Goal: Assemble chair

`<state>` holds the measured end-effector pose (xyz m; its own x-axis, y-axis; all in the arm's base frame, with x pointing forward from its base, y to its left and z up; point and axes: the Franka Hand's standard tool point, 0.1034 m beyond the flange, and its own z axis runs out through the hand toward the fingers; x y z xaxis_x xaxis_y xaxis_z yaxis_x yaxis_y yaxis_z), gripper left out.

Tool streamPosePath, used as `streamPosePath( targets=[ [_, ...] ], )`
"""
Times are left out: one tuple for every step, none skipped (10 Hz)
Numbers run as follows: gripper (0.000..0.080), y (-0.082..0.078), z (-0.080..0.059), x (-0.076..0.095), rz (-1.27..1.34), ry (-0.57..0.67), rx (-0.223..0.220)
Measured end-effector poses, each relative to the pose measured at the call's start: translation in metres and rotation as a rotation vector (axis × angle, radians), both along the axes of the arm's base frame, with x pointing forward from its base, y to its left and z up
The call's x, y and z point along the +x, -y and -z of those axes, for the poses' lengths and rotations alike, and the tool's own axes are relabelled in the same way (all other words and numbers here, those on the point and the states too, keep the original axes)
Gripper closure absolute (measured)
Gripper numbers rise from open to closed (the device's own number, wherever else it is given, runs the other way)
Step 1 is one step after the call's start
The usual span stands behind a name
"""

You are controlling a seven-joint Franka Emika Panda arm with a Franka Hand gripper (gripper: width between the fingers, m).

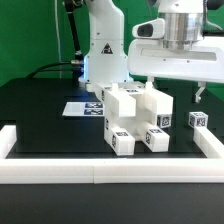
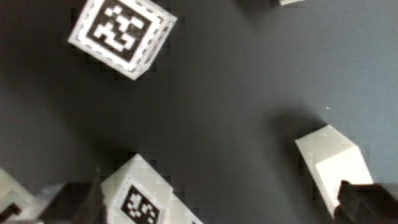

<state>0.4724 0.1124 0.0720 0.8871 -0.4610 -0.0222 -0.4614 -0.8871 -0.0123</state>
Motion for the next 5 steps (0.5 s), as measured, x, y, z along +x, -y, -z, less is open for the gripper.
streamPosePath(
  targets=[
    [0.015,0.002,0.0,0.001,-0.003,0.0,-0.001],
    [0.015,0.005,0.0,0.003,-0.009,0.002,-0.002],
    [0.015,0.008,-0.001,0.005,-0.009,0.005,-0.003],
    [0.015,0.01,-0.002,0.006,-0.009,0.007,-0.004],
    [0.015,0.014,-0.003,0.009,-0.021,0.01,-0.005]
  ],
)
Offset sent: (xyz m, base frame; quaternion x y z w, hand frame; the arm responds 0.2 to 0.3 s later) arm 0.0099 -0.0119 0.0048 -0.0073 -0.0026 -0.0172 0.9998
